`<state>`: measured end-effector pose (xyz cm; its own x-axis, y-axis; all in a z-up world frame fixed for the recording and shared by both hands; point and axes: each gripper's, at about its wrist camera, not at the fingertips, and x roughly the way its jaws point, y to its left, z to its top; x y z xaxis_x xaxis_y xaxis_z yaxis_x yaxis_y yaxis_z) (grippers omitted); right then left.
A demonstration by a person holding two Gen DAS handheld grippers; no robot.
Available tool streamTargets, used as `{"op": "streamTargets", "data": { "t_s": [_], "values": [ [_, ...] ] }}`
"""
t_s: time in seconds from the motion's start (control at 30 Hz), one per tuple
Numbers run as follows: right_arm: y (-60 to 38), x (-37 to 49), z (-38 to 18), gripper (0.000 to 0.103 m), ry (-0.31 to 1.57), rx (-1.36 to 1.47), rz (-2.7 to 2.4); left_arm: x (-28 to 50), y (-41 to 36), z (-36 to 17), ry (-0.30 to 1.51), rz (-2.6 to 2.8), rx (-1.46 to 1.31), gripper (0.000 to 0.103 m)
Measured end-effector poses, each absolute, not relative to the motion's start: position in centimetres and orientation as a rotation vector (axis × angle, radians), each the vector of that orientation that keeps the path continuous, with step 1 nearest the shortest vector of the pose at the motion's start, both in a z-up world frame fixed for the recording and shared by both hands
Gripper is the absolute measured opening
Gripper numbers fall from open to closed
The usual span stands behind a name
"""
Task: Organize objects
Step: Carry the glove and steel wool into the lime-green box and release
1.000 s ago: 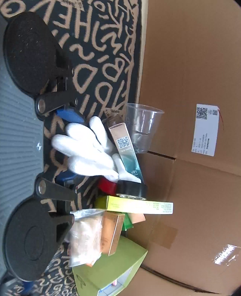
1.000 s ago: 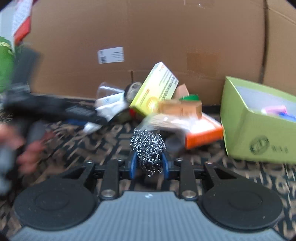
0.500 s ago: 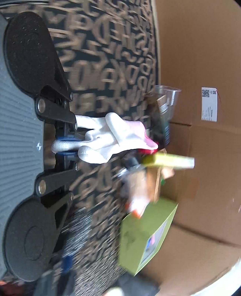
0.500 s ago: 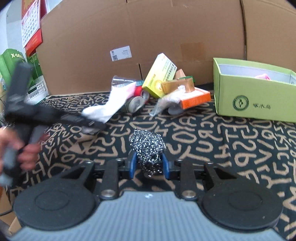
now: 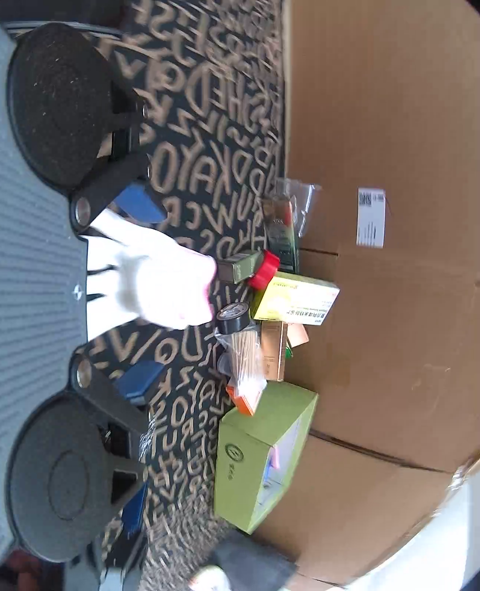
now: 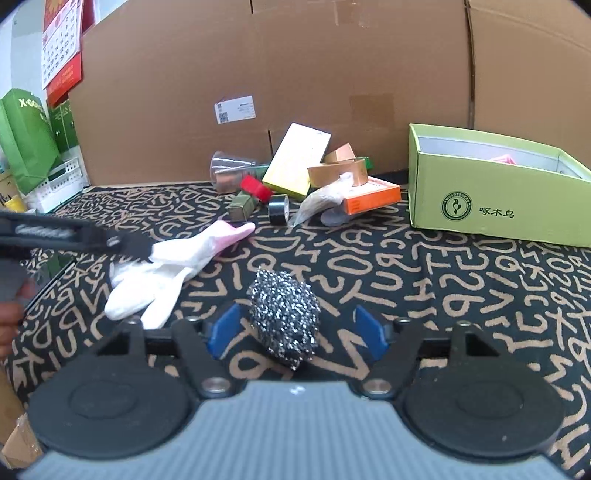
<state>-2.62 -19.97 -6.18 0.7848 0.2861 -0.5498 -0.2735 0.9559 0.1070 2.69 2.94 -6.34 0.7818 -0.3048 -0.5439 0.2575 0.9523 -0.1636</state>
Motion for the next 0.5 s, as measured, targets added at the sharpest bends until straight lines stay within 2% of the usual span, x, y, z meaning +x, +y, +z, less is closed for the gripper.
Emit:
{"op": "streamTargets", "data": {
  "t_s": [0.17, 0.2, 0.23, 0.27, 0.3, 0.33, 0.37, 0.5],
  "values": [
    [-20.1, -2.5, -6.4, 0.072, 0.618, 0.009, 0.283, 6.4, 1.8, -8.8, 0.717, -0.296, -0.025, 0.086],
    [-20.2, -2.4, -6.4, 0.072, 0.622, 0.012, 0.280, 6.3, 1.7, -8.9, 0.696, -0.281, 0.005, 0.081],
    [-20.3, -2.2, -6.5, 0.072, 0.624, 0.016, 0.277, 6.3, 1.9, -9.0, 0.702, -0.282, 0.027, 0.073],
    [-20.3, -2.1, -6.6, 0.072, 0.626, 0.020, 0.277, 6.1, 1.9, -9.0, 0.686, -0.278, 0.056, 0.056],
    [-20.2, -1.9, -6.7, 0.072, 0.629, 0.023, 0.281, 5.8, 2.1, -8.9, 0.681, -0.289, 0.073, 0.034],
    [-20.2, -1.7, -6.8, 0.072, 0.633, 0.025, 0.286, 5.6, 2.4, -8.7, 0.691, -0.324, 0.057, 0.027],
    [-20.0, -1.6, -6.9, 0.072, 0.638, 0.027, 0.292, 5.5, 2.8, -8.5, 0.715, -0.351, 0.023, 0.013],
    [-19.4, -1.3, -7.2, 0.072, 0.644, 0.022, 0.316, 3.6, 3.5, -7.7, 0.729, -0.414, -0.031, 0.012]
  ]
}}
